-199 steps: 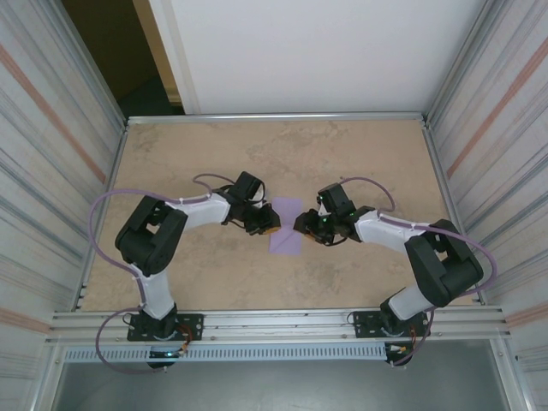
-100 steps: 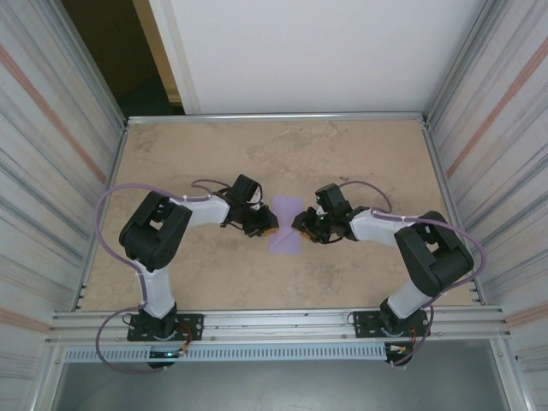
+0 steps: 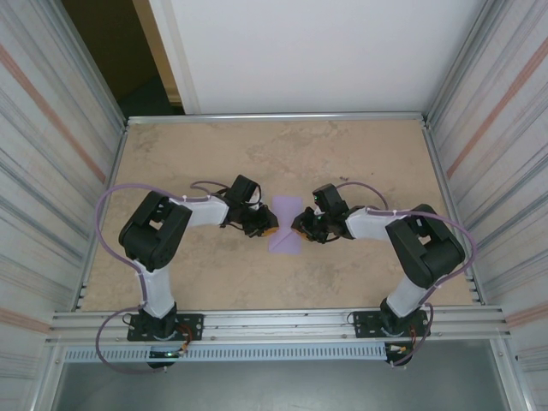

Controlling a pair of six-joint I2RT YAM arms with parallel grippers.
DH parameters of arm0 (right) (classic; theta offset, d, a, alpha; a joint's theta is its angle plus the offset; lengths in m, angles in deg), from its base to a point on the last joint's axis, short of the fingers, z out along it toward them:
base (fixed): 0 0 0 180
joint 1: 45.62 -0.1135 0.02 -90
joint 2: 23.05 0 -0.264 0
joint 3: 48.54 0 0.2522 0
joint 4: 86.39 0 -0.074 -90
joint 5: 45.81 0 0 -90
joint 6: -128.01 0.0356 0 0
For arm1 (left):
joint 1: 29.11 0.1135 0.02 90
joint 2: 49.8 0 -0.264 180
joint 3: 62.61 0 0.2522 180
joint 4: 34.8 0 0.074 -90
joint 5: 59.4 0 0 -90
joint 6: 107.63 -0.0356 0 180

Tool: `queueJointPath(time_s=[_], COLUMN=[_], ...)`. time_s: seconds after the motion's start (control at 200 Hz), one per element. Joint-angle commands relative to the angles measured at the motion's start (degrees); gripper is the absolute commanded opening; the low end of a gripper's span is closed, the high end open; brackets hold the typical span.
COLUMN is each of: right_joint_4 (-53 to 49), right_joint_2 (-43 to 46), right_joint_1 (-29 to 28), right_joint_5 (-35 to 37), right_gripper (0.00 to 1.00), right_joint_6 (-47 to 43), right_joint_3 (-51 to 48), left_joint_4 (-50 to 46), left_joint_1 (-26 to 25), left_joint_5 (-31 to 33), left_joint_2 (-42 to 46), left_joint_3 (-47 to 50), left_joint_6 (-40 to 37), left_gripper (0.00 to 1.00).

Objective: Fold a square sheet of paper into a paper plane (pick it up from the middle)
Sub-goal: Pick up the paper from the center of the table.

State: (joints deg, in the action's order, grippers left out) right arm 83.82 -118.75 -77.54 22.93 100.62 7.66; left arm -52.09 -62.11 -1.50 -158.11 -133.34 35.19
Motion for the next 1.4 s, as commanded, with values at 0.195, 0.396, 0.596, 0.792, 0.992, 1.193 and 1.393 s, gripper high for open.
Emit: queueJointPath(time_s=[0.195,0.396,0.596,0.792,0.992,1.193,1.393], right_joint_4=[2.10,3.50,4.94,8.20,9.30,9.50,10.80], right_joint_2=[-1.86,-2.77,-3.68,-4.33,-4.67,-5.07,-1.35], right_joint_1=[1.20,2.38,2.48,2.31,2.03,2.21,2.63], right_joint_5=[-1.99,-3.60,-4.32,-5.52,-5.40,-5.20,-4.26], right_gripper=[0.21,0.20,0.20,0.20,0.19,0.12,0.02], right_joint_6=[0.12,-0.33,0.30,1.04,1.04,0.74,-0.37], right_joint_3=[1.33,1.43,1.18,0.35,0.10,0.10,-1.10], left_joint_4=[-3.19,-3.27,-3.24,-3.24,-3.39,-2.82,1.82], left_joint_1=[0.30,0.32,0.30,0.38,0.30,0.40,1.44], left_joint_5=[1.86,1.48,1.33,1.25,1.28,1.58,1.70], left_joint_2=[-0.90,-0.87,-0.85,-0.85,-0.62,1.12,9.74], left_joint_3=[1.77,1.63,1.61,1.41,1.37,1.91,5.17], left_joint_6=[0.30,0.03,0.09,0.05,-0.04,0.38,2.24], left_gripper=[0.17,0.17,0.18,0.18,0.18,0.18,0.22])
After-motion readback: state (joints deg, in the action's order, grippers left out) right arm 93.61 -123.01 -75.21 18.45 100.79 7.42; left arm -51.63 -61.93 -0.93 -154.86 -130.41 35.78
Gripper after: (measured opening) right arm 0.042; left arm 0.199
